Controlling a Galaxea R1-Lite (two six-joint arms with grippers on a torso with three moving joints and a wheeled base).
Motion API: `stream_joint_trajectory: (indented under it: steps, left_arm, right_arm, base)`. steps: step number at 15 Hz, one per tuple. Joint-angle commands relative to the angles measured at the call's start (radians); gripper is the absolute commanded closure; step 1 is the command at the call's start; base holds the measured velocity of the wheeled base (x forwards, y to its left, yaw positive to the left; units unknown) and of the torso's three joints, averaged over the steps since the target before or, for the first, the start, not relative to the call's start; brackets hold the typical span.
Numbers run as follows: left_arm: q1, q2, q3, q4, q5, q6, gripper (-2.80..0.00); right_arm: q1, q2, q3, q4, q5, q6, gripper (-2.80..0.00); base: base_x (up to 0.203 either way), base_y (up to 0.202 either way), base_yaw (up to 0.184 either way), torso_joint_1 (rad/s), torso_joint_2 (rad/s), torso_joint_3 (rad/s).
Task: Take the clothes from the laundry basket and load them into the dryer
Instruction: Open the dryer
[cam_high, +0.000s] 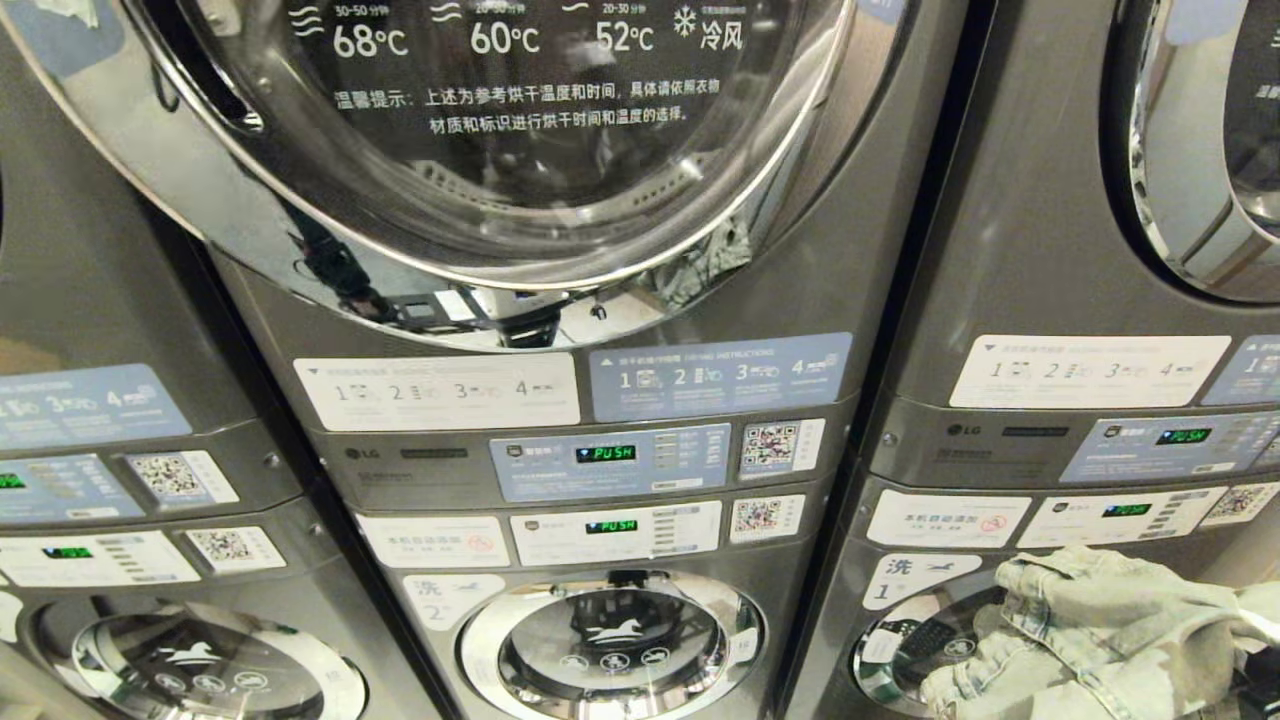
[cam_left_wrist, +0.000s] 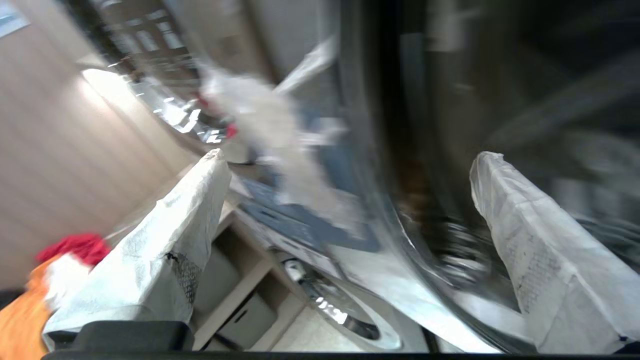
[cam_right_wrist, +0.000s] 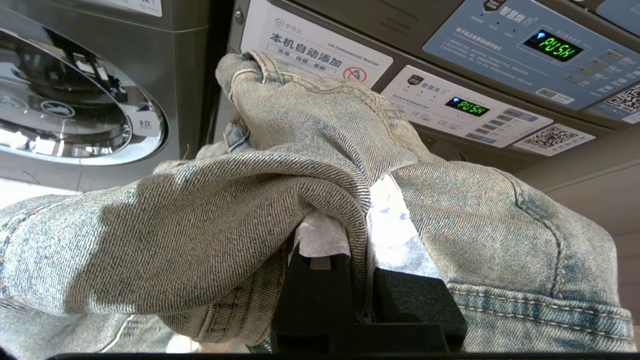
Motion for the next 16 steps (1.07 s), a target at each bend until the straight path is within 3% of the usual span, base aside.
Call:
stream_joint_trajectory:
  steps: [1, 4, 7, 11, 16]
  left_arm:
    - [-0.098, -0.034, 0.020, -0.001, 0.024, 0.006, -2.80]
    - [-0.255, -0.029, 0.028, -0.019, 0.037, -0.008, -2.80]
    - [-0.359, 0.000, 0.029, -0.137, 0.036, -0.012, -2.80]
    - [-0.592, -0.058, 0.022, -0.170, 0.025, 0.001, -2.80]
    - [-0.625, -0.279, 0.041, -0.190, 0.038, 0.044, -2.80]
  right_arm:
    - [0.000, -0.001, 0.006, -0.003, -0.001, -0.003, 0.00]
    - [0.000, -0.001, 0.008, -0.003, -0.001, -0.004, 0.00]
    - [0.000, 0.001, 0.009, -0.002, -0.001, -0.003, 0.00]
    - [0.000, 0.007, 0.020, -0.002, -0.001, -0.004, 0.00]
    - [0.003, 0.016, 0.028, -0.002, 0.000, -0.012, 0.00]
  base:
    - [0.000, 0.000, 0.000, 0.000, 0.00, 0.000]
    - [0.000, 0.000, 0.000, 0.000, 0.00, 0.000]
    - [0.000, 0.000, 0.000, 0.000, 0.00, 0.000]
    - [0.000, 0.000, 0.000, 0.000, 0.00, 0.000]
    - [0.000, 0.000, 0.000, 0.000, 0.00, 0.000]
